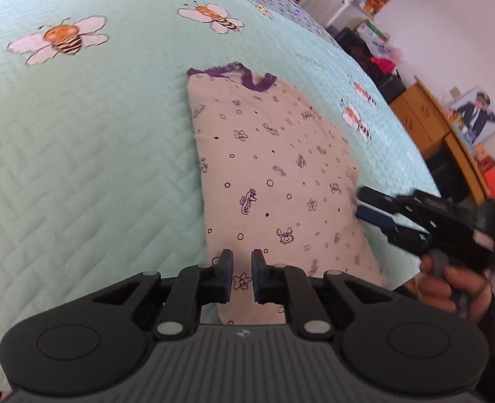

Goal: Fold clothes

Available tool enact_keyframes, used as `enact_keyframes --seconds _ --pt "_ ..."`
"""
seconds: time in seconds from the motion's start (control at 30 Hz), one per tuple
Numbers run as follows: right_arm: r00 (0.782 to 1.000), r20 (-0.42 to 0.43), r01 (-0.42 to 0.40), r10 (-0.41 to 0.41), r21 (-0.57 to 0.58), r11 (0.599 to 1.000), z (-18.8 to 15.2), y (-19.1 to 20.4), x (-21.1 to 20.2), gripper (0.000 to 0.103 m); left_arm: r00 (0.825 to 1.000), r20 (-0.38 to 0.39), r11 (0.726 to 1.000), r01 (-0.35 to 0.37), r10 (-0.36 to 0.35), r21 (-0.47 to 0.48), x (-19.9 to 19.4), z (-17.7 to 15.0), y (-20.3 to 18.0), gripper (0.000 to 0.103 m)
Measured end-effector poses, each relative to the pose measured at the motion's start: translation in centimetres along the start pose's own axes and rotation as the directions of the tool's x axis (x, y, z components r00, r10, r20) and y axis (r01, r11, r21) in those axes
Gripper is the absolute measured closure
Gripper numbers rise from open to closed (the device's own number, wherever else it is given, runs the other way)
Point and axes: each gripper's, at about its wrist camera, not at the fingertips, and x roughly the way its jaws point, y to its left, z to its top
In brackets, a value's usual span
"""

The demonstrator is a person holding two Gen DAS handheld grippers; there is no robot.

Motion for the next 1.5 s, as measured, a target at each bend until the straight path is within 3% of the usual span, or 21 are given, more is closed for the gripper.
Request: enact_keyframes --seconds 0.03,0.1,0.23,0.33,0.4,0.5,0.67,0.77,0.83,0.9,0.97,1.0,1.03,1.13,1.23,1.3,1.37,1.5 --pt "0.998 0.016 0.058 -0.058 -0.026 0.998 0.6 -0.2 0.7 0.065 1.0 0.01 1.0 -0.001 0.001 0.008 -0.4 0.2 -0.1 0.093" --pt "0.995 0.072 0.073 -0.071 -0.03 0.997 1.6 -0.1 0.0 0.064 0.999 0.032 1.0 0.005 -0.005 0.014 -1.0 0.7 -0.1 0.092" --pt "0.993 0.113 -0.03 0.039 -0.081 0.996 3.6 1.4 -0.8 0.061 0.999 0.044 1.0 -0.002 0.001 0.028 0.0 2.8 -0.2 0.086" --pt "0.998 0.04 -0.049 0.054 -0.134 0.99 5.1 2.4 2.2 0.048 0.999 0.039 0.999 -0.014 0.012 0.035 1.8 4.4 -0.6 0.085" --pt "0.996 -0.065 -0.062 0.053 -0.148 0.987 6.5 1.8 6.1 0.046 0.999 0.036 0.999 -0.022 0.02 0.04 3.0 5.4 -0.9 0.083" --pt "0.995 -0.067 -0.078 0.07 -0.124 0.989 9.6 0.6 8.9 0.049 0.999 0.032 0.999 -0.027 0.026 0.041 4.5 6.7 -1.2 0.083" --pt "0.986 0.011 -0.166 0.168 -0.096 0.981 12.6 1.7 7.5 0.045 0.999 0.05 0.999 0.0 -0.002 0.034 4.9 7.2 -1.0 0.082" --pt "0.966 -0.083 -0.252 0.244 -0.107 0.962 11.3 3.2 8.8 0.036 0.999 0.034 1.0 -0.008 0.007 0.025 6.2 7.7 -0.7 0.082" --pt "0.959 -0.182 -0.238 0.217 -0.098 0.966 11.1 3.7 11.8 0.036 1.0 0.029 1.0 -0.014 0.013 0.019 6.5 7.9 -0.7 0.083" --pt "0.981 -0.15 -0.147 0.127 -0.135 0.98 12.0 3.8 13.8 0.043 0.999 0.037 0.999 -0.019 0.018 0.028 5.6 7.8 -0.8 0.083" --pt "0.995 -0.061 -0.084 0.077 -0.114 0.99 13.8 3.5 13.3 0.043 0.999 0.049 0.999 -0.017 0.016 0.03 3.9 7.1 -0.6 0.078" --pt "0.994 -0.055 -0.099 0.094 -0.113 0.989 14.0 3.2 12.3 0.043 0.999 0.05 1.0 -0.013 0.012 0.019 3.0 6.5 -0.2 0.075" --pt "0.992 -0.053 -0.12 0.115 -0.114 0.986 14.2 2.9 11.2 0.043 0.999 0.051 1.0 -0.008 0.008 0.009 2.1 5.9 0.2 0.07" --pt "0.983 -0.048 -0.182 0.178 -0.116 0.976 14.6 2.0 7.9 0.031 1.0 0.019 0.999 0.014 -0.013 -0.042 0.5 2.9 1.9 0.069" --pt "0.982 -0.093 -0.169 0.163 -0.058 0.984 12.6 -1.5 5.6 0.031 0.999 -0.017 0.992 0.025 -0.027 -0.123 -0.4 -0.4 3.9 0.069" --pt "0.978 -0.102 -0.179 0.184 0.053 0.982 11.1 -4.9 4.7 0.031 0.998 -0.021 0.979 0.059 -0.065 -0.193 -0.7 -1.8 5.1 0.069" --pt "0.966 -0.056 -0.238 0.253 0.188 0.953 9.8 -7.6 4.1 0.031 0.998 -0.011 0.977 0.063 -0.066 -0.203 -1.0 -1.7 5.0 0.069" --pt "0.948 0.05 -0.314 0.314 0.295 0.902 7.4 -7.9 2.3 0.031 0.999 0.001 0.982 0.038 -0.039 -0.184 -1.6 -1.0 4.0 0.067"
